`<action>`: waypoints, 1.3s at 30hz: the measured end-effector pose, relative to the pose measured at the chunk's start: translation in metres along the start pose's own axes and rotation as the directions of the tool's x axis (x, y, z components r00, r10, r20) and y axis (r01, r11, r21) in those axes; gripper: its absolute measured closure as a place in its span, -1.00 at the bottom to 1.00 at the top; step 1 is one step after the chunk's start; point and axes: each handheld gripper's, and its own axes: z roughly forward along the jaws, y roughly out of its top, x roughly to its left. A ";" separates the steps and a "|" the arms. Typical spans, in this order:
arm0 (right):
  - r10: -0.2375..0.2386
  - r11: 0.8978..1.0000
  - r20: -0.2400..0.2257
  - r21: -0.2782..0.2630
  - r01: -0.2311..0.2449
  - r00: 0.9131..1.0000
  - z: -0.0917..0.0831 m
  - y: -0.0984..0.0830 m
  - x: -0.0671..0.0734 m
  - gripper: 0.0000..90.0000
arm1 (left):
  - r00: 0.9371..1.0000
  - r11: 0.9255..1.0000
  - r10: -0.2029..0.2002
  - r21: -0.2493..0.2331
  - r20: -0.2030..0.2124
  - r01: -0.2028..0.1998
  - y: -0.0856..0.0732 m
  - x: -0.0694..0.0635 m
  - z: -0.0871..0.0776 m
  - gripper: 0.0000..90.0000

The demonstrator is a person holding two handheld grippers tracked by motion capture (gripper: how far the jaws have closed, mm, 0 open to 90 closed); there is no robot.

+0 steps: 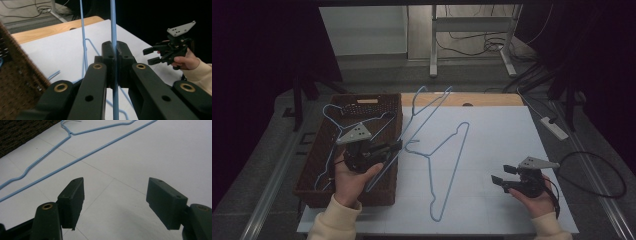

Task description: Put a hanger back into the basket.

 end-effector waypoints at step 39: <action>-0.007 1.000 0.003 0.022 0.007 1.000 0.005 -0.002 0.000 -0.31 | 0.983 0.993 -0.112 0.017 -0.148 0.116 -0.031 0.087 -0.073 0.93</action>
